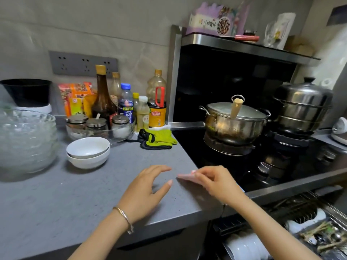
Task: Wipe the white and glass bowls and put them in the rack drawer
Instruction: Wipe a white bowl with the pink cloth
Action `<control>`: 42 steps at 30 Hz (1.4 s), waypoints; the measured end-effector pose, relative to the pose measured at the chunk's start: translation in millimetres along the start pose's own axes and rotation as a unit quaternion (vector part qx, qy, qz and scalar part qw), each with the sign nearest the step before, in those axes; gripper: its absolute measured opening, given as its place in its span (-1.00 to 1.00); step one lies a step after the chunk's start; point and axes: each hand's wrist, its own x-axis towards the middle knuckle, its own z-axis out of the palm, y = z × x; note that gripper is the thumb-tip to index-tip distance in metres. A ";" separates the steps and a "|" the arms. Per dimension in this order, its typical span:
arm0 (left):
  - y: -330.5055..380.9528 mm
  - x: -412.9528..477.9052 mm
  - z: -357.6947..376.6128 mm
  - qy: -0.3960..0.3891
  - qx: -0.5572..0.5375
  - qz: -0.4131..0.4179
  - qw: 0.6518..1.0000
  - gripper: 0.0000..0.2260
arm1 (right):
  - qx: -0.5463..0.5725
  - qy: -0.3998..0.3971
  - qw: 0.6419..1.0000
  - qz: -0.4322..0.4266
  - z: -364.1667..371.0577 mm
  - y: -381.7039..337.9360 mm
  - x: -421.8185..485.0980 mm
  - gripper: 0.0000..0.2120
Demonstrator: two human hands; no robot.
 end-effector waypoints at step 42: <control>-136.8 30.3 -146.7 -0.047 0.258 -0.140 0.955 -0.72 | 0.444 -0.259 0.830 0.217 125.3 -116.9 95.7 -0.84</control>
